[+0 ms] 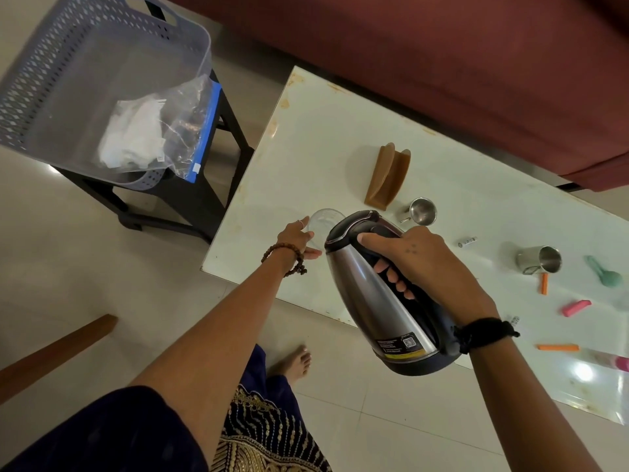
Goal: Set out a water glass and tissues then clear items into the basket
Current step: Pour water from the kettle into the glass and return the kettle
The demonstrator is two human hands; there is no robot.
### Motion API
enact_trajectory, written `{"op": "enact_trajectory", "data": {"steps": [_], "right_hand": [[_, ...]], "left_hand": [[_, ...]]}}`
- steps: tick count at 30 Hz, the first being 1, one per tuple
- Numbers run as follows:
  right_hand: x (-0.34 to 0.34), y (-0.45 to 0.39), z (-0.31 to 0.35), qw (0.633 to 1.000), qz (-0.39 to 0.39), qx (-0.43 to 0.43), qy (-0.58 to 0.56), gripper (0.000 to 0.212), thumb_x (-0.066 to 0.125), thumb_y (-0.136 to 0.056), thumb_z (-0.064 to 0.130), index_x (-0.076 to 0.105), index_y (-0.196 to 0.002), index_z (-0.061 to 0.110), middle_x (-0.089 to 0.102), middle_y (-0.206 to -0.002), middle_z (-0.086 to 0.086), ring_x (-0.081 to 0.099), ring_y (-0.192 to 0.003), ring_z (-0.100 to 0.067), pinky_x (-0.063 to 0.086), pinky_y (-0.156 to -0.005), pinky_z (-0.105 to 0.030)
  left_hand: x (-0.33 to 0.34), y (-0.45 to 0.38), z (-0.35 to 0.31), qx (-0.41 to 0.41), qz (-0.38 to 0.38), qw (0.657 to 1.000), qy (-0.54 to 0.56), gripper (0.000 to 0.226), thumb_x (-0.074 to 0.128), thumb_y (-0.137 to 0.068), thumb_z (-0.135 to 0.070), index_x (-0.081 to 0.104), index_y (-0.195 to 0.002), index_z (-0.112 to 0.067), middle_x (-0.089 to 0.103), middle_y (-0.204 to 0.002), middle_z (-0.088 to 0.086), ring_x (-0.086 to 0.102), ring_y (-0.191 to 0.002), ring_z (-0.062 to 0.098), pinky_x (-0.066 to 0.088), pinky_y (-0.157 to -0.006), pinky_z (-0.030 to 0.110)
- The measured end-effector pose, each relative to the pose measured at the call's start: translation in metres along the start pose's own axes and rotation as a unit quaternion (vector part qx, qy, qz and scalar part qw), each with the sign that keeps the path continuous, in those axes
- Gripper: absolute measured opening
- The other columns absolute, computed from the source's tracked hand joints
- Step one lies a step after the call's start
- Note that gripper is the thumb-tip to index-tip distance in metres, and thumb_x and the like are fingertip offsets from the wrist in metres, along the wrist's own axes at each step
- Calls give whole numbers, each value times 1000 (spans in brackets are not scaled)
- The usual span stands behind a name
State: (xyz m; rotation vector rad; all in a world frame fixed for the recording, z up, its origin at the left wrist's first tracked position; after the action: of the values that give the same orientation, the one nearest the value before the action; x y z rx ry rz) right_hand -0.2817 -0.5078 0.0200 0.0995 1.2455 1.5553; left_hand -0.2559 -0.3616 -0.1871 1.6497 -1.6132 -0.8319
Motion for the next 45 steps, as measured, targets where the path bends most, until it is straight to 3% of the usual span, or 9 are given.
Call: {"op": "enact_trajectory", "data": {"steps": [2,7,16,20,24,32,36,42,45], "right_hand": [[-1,0,0,1000,3,-2,-1,40,65,-76,43,63,-60,6,51,-36,4,44,-29,-9,37,-34,-14],[0,1,-1,1000,3,-1,-5,40,65,-76,43,63,-61,5,51,-36,4,44,-29,-9,36,-34,-14],[-3,1,-5,1000,-2,1,-9,43,65,-74,45,65,-62,4,52,-37,3,44,-30,-10,36,-34,-14],[-3,1,-4,1000,-3,1,-9,42,65,-74,45,65,-60,5,51,-36,3,44,-29,-10,36,-33,-14],[-3,1,-4,1000,1,-3,-13,42,65,-76,44,64,-60,6,51,-35,4,44,-29,-9,36,-33,-13],[-2,0,-3,1000,3,1,-14,41,64,-76,43,63,-58,7,51,-34,4,44,-28,-9,36,-33,-12],[-1,0,-4,1000,3,5,-13,40,64,-76,43,64,-59,6,51,-34,4,44,-28,-8,36,-33,-12],[-1,2,-6,1000,-2,0,-13,42,64,-77,44,65,-62,4,51,-34,5,44,-28,-8,36,-33,-12],[-2,3,-8,1000,-3,0,-16,42,64,-77,43,65,-64,4,51,-34,5,44,-28,-8,36,-33,-13]], "left_hand": [[0,-1,1,-3,0,1000,1,51,42,-94,-2,34,-141,-19,33,-148,15,59,-32,7,54,-43,17],[0,0,1,-9,2,1000,14,51,43,-93,-1,35,-141,-19,37,-145,18,62,-40,15,53,-57,25],[1,4,1,-21,8,999,25,51,42,-94,-1,35,-141,-19,37,-144,18,63,-70,32,52,-58,30],[0,4,1,-19,8,999,26,50,42,-94,-1,35,-141,-18,38,-144,18,61,-58,22,53,-61,31],[0,1,0,-9,1,1000,14,50,42,-94,-2,36,-140,-19,38,-145,17,60,-33,9,53,-60,27],[0,2,0,-4,-11,1000,16,49,43,-94,-3,37,-140,-19,38,-144,17,59,-31,8,53,-60,27],[0,3,1,-6,-12,1000,16,49,43,-94,-3,37,-140,-20,37,-145,16,62,-42,16,53,-59,27],[-1,3,1,-2,-11,1000,16,50,42,-94,-3,36,-140,-20,32,-148,14,59,-32,8,53,-45,18],[0,2,2,-2,-12,1000,16,49,42,-94,-3,36,-140,-20,35,-147,14,59,-32,8,55,-50,19]]}}
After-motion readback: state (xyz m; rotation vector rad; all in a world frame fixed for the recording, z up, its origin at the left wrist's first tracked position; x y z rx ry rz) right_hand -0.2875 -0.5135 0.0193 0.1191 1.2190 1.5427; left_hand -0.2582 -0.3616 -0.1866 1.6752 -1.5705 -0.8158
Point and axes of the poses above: each hand's wrist, its own y-axis away from the middle knuckle, its own x-axis out of the palm, z = x × y, the point moved 5 cm from there along -y, towards the middle knuckle
